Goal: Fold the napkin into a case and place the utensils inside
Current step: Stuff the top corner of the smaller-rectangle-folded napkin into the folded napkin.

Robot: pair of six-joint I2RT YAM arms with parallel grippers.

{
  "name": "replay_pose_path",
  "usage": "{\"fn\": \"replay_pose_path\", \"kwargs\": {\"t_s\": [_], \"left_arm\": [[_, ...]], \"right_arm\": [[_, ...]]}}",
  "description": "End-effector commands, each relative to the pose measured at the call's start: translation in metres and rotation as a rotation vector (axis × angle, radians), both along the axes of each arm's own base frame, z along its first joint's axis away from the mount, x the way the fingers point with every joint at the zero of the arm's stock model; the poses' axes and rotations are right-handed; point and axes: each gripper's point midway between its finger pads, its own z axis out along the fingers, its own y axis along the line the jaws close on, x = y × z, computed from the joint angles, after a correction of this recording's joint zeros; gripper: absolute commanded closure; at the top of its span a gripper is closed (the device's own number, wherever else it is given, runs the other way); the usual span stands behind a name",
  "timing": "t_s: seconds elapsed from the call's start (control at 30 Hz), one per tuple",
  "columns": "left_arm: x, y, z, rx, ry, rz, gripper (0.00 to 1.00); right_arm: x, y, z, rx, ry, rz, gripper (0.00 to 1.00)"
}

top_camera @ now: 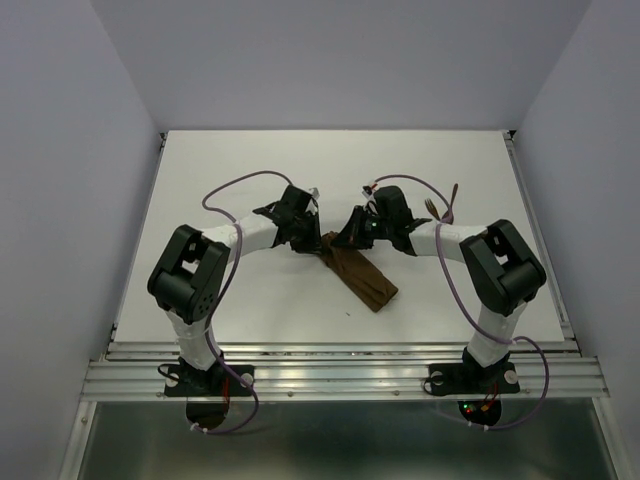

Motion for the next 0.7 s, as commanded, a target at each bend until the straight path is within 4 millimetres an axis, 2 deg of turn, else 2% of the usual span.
{"fn": "replay_pose_path", "kwargs": {"t_s": [0.0, 0.2, 0.47, 0.67], "left_arm": [[0.009, -0.008, 0.035, 0.004, -0.112, -0.059, 0.68], [0.011, -0.017, 0.033, 0.019, -0.125, -0.077, 0.58], [0.014, -0.027, 0.027, 0.055, -0.135, -0.109, 0.6], [0.009, -0.035, 0.024, 0.055, -0.124, -0.149, 0.63]], "right_arm": [[0.005, 0.004, 0.009, 0.059, -0.025, 0.022, 0.99], [0.006, 0.004, 0.011, 0.063, -0.028, 0.025, 0.99], [0.003, 0.004, 0.012, 0.068, -0.028, 0.029, 0.99], [0.004, 0.005, 0.012, 0.073, -0.03, 0.032, 0.99]]}}
